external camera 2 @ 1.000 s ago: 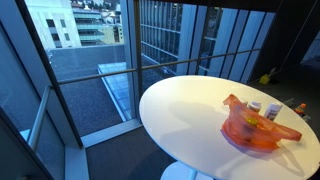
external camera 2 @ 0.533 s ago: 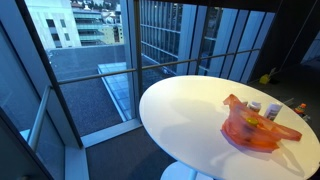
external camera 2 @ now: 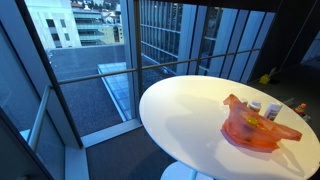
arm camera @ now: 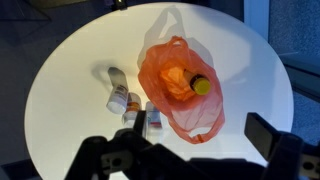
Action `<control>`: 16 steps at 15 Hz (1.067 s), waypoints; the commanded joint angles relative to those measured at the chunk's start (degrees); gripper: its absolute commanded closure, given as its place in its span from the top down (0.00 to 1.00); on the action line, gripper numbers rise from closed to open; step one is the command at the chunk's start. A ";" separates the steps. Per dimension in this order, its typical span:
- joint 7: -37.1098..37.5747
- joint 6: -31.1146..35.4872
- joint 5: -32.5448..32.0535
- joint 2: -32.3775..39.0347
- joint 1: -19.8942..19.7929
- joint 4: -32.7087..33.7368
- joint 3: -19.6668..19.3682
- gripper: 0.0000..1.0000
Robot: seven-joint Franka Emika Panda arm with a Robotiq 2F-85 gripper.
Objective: Take the bottle out of the carrier bag
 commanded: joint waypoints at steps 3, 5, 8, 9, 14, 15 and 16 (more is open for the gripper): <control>1.35 5.74 -0.97 6.36 -1.11 -2.01 0.42 1.00; -0.24 8.42 -0.55 8.16 -0.41 -3.41 0.06 1.00; -1.16 11.29 -0.37 10.77 0.08 -4.90 -0.12 1.00; -1.19 11.85 -0.59 11.25 0.09 -5.17 -0.02 1.00; -0.48 10.92 -0.13 11.57 -0.04 -5.08 -0.04 1.00; -0.48 10.92 -0.13 11.57 -0.04 -5.08 -0.04 1.00; -0.48 10.92 -0.13 11.57 -0.04 -5.08 -0.04 1.00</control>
